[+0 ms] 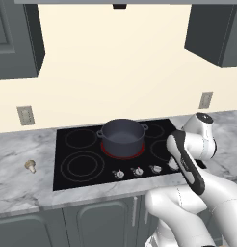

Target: Turn on the burner for the pot on the stove. Wait thirty seconds for the pot to heat up. Then add the mushroom to the pot.

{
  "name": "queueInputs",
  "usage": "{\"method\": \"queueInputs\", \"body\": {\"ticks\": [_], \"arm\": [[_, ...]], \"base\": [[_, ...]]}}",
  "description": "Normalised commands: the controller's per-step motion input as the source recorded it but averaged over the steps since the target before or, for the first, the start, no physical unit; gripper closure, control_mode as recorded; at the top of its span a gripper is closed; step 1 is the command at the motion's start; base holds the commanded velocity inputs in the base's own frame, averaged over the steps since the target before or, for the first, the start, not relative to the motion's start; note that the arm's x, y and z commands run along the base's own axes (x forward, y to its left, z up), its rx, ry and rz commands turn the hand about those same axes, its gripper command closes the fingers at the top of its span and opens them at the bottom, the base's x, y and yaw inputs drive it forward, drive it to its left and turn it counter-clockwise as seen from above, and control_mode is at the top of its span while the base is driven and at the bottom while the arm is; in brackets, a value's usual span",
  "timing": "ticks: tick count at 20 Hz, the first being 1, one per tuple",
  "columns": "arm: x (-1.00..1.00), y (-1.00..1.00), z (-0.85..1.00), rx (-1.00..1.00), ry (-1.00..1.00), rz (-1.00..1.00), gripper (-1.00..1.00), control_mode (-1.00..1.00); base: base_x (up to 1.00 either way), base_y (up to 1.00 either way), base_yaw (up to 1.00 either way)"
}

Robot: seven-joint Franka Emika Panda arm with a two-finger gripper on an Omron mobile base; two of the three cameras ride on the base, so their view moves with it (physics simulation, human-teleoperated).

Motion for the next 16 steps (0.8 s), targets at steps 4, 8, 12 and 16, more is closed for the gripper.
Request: {"method": "queueInputs", "body": {"ticks": [4, 8, 12, 16], "arm": [[0.00, 0.00, 0.00, 0.00, 0.00, 0.00, -1.00, -1.00], [0.00, 0.00, 0.00, 0.00, 0.00, 0.00, -1.00, -1.00], [0.00, 0.00, 0.00, 0.00, 0.00, 0.00, -1.00, -1.00], [0.00, 0.00, 0.00, 0.00, 0.00, 0.00, -1.00, -1.00]], "base": [[0.00, 0.00, 0.00], [0.00, 0.00, 0.00], [0.00, 0.00, 0.00], [0.00, 0.00, 0.00]]}}
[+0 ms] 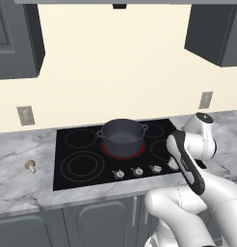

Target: Turn on the burner for the pot on the stove. Wait thirty seconds for the pot to heat up. Then add the mushroom to the pot.

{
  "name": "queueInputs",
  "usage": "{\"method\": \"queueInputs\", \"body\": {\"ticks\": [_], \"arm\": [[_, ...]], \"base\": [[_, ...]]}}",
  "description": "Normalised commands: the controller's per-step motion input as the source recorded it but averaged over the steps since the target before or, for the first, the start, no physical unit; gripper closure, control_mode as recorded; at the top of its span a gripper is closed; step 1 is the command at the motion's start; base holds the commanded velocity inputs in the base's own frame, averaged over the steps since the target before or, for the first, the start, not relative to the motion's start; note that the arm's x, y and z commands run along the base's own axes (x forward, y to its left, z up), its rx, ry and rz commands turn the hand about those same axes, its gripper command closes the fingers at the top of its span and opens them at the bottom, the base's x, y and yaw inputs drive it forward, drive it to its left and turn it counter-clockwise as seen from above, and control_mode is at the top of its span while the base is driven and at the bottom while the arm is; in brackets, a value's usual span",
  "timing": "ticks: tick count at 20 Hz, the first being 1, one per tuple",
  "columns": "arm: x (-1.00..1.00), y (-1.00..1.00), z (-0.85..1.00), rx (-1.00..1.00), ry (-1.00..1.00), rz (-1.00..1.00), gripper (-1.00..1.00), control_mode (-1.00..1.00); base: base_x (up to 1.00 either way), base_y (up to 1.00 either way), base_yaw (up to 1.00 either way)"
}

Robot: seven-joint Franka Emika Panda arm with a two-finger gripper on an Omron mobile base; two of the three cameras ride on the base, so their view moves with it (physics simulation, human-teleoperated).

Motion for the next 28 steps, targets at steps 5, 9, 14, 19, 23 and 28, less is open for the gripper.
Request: {"method": "queueInputs", "body": {"ticks": [5, 9, 14, 19, 23, 28], "arm": [[0.00, 0.00, 0.00, 0.00, 0.00, 0.00, -1.00, -1.00], [0.00, 0.00, 0.00, 0.00, 0.00, 0.00, -1.00, -1.00], [0.00, 0.00, 0.00, 0.00, 0.00, 0.00, -1.00, -1.00], [0.00, 0.00, 0.00, 0.00, 0.00, 0.00, -1.00, -1.00], [0.00, 0.00, 0.00, 0.00, 0.00, 0.00, -1.00, -1.00], [0.00, 0.00, 0.00, 0.00, 0.00, 0.00, -1.00, -1.00]], "base": [[0.00, 0.00, 0.00], [0.00, 0.00, 0.00], [0.00, 0.00, 0.00], [0.00, 0.00, 0.00], [0.00, 0.00, 0.00], [0.00, 0.00, 0.00]]}}
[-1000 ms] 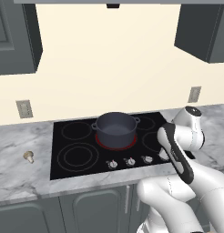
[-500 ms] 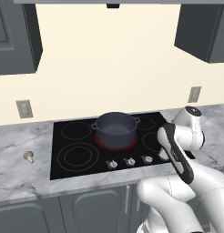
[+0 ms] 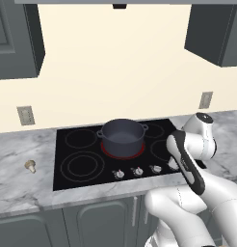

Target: Turn on the burner for the pot on the stove. Wait thirty seconds for the pot to heat up. Then add the mushroom to the pot.

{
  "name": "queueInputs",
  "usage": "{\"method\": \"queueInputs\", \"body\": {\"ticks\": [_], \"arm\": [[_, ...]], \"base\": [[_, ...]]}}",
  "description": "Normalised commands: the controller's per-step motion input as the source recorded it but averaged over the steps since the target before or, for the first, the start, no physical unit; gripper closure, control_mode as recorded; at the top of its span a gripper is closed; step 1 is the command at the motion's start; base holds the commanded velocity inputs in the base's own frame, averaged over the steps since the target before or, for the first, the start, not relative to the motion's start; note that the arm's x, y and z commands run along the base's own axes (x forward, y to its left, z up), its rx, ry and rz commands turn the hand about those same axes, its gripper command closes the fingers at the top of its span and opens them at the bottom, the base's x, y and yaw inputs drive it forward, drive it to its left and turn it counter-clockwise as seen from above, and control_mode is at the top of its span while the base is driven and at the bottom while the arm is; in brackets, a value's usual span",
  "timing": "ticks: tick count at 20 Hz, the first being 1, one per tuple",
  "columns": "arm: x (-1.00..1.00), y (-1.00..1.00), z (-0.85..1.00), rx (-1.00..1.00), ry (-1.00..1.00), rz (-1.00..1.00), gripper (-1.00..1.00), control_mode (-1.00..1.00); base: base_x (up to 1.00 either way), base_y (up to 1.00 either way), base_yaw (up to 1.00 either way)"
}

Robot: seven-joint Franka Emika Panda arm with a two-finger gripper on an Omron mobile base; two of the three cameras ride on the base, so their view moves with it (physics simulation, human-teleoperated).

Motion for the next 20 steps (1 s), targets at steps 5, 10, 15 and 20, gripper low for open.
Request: {"method": "queueInputs", "body": {"ticks": [5, 10, 15, 20], "arm": [[0.00, 0.00, 0.00, 0.00, 0.00, 0.00, -1.00, -1.00], [0.00, 0.00, 0.00, 0.00, 0.00, 0.00, -1.00, -1.00], [0.00, 0.00, 0.00, 0.00, 0.00, 0.00, -1.00, -1.00], [0.00, 0.00, 0.00, 0.00, 0.00, 0.00, -1.00, -1.00]], "base": [[0.00, 0.00, 0.00], [0.00, 0.00, 0.00], [0.00, 0.00, 0.00], [0.00, 0.00, 0.00]]}}
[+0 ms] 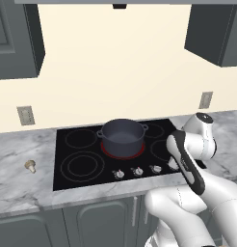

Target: Turn on the burner for the pot on the stove. Wait thirty seconds for the pot to heat up. Then add the mushroom to the pot.

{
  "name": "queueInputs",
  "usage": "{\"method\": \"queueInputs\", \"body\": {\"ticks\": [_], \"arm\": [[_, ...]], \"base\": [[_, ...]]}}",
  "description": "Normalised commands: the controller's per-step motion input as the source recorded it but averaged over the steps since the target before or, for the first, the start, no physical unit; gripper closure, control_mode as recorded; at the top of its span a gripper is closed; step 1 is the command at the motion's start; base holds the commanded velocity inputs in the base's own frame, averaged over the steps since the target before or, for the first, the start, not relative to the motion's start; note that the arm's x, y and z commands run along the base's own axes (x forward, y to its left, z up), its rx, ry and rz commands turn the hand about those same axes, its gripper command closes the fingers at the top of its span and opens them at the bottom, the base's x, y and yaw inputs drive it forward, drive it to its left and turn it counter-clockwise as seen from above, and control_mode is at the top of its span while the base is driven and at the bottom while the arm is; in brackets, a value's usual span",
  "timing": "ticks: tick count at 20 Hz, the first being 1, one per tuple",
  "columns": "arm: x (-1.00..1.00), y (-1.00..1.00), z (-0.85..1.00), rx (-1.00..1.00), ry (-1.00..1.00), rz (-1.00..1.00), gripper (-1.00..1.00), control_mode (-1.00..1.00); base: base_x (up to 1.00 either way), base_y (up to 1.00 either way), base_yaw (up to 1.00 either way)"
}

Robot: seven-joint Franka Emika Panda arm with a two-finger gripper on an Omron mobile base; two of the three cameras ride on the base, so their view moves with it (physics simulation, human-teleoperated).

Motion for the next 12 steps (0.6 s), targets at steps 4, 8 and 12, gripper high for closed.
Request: {"method": "queueInputs", "body": {"ticks": [4, 8, 12], "arm": [[0.00, 0.00, 0.00, 0.00, 0.00, 0.00, -1.00, -1.00], [0.00, 0.00, 0.00, 0.00, 0.00, 0.00, -1.00, -1.00], [0.00, 0.00, 0.00, 0.00, 0.00, 0.00, -1.00, -1.00]], "base": [[0.00, 0.00, 0.00], [0.00, 0.00, 0.00], [0.00, 0.00, 0.00]]}}
